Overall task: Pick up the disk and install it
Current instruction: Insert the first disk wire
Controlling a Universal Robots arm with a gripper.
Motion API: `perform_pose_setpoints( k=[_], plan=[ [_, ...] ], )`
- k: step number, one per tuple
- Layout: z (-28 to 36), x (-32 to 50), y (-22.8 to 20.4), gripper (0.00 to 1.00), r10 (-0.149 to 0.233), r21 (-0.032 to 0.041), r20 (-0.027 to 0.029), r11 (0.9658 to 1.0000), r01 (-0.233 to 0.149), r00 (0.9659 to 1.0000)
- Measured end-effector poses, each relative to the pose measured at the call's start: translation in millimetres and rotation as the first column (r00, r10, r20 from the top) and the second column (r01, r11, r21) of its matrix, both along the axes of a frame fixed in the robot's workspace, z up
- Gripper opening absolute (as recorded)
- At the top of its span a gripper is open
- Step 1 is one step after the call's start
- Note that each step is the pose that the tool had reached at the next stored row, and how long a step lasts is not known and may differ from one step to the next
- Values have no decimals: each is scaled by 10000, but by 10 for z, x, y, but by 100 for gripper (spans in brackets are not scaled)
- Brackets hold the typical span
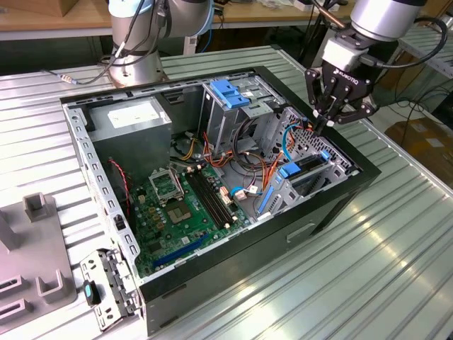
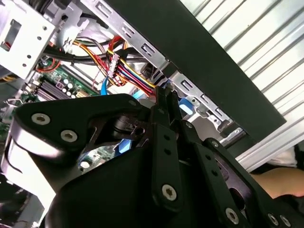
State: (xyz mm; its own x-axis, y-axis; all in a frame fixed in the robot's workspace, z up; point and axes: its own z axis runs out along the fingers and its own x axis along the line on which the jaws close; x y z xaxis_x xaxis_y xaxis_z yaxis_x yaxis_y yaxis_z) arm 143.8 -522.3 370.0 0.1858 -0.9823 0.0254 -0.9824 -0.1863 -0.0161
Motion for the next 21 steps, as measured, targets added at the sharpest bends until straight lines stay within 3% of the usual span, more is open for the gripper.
perform_pose_setpoints(
  k=[3, 6, 7, 9, 13, 15, 21],
  plan=[
    [-1, -19, -16, 17, -48, 49, -1, 10000, 48, 10000],
    [-2, -22, -59, 17, -51, 255, -5, 9997, 51, 10000],
    [-4, -23, -74, 17, -69, 275, -11, 9996, 69, 10000],
    [-14, -24, -114, 17, -169, 279, -24, 9995, 170, 9999],
    [-42, -23, -145, 17, -491, 282, -27, 9984, 492, 9988],
    [-52, -24, -147, 17, -751, 278, -30, 9968, 751, 9972],
    [-62, -116, -151, 17, -840, 280, -32, 9961, 841, 9965]
  ],
)
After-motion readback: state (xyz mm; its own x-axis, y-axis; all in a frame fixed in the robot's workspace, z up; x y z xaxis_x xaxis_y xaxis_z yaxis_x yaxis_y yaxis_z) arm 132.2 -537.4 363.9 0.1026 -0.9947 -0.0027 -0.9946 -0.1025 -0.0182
